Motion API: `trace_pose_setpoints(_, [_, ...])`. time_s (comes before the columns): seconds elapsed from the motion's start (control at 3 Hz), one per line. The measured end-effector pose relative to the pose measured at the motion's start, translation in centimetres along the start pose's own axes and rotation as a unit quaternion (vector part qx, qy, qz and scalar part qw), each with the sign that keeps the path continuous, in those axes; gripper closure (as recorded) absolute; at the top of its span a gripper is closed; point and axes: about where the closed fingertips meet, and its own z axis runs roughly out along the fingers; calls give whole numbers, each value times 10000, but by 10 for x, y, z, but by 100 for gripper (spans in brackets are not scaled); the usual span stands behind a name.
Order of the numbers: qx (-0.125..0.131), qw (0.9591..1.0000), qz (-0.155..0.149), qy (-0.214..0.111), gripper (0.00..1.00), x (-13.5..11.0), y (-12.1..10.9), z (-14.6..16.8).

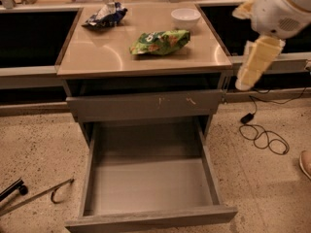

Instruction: Place green rice chip bag into middle drawer

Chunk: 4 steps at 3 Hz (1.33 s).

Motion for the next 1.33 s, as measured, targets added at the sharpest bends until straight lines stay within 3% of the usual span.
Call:
trace_pose_setpoints(0.33, [-260, 9967, -571, -522, 0, -28, -77, 86])
trace_pose_setpoints(0.67, [-260, 9967, -571, -522, 0, -28, -77, 86])
trace_pose_setpoints(1.0, [-323, 9946, -699, -698, 0, -42, -91, 111])
trace_pose_setpoints(1.33, [-274, 9906, -948, -943, 0, -66, -119, 149])
